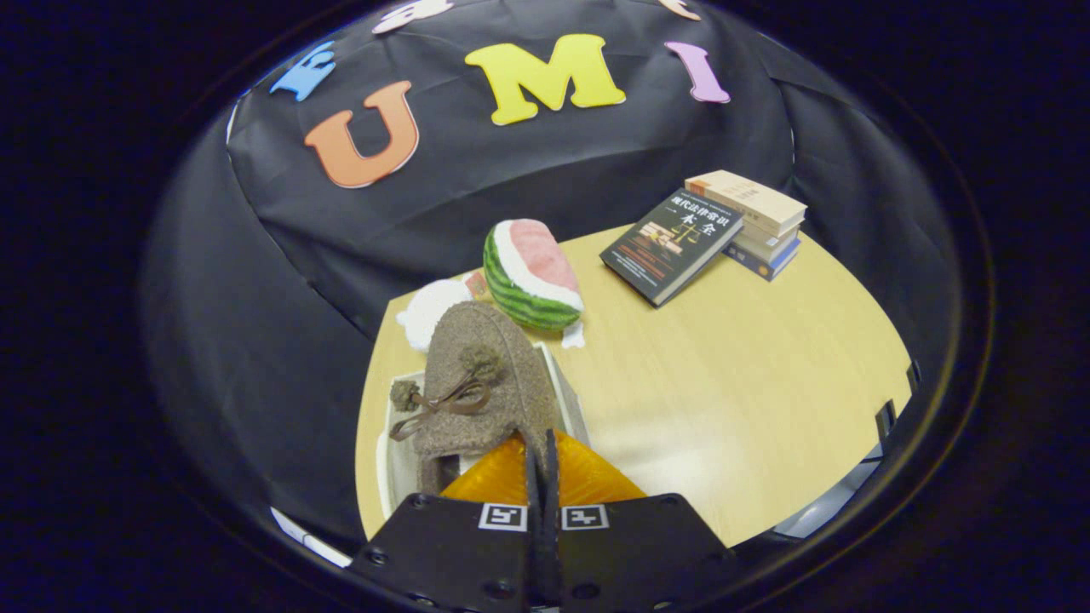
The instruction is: Open the storage box then place both shoes into the box .Put the left shoe in first, then the right shoe, with the right side of both shoes facing outward in a uniform manner.
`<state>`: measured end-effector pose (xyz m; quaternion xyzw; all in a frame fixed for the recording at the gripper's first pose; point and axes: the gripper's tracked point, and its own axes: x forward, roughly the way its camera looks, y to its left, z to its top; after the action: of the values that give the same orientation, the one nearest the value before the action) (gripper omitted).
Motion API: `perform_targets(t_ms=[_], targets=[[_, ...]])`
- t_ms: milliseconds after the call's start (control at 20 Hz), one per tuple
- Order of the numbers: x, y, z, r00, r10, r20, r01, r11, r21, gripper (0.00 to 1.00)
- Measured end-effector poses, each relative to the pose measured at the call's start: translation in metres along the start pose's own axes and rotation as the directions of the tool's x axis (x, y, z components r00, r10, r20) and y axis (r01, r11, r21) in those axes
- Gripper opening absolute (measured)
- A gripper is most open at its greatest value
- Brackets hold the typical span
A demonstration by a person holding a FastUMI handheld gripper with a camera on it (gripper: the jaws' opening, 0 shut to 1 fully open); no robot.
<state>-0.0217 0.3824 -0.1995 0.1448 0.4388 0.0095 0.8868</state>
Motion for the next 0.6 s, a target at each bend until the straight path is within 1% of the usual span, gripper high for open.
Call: perform_targets(t_ms=[200,300,550,600], targets=[[0.025,-0.007,-0.025,0.995,-0.099,0.004,0.099,0.994,-0.052,0.00],[0.034,-0.008,-0.034,0.991,-0.132,0.005,0.132,0.989,-0.070,0.00],[0.048,0.000,-0.035,0.984,-0.166,0.070,0.176,0.972,-0.157,0.01],[0.053,-0.001,-0.039,0.980,-0.184,0.070,0.194,0.966,-0.172,0.01]])
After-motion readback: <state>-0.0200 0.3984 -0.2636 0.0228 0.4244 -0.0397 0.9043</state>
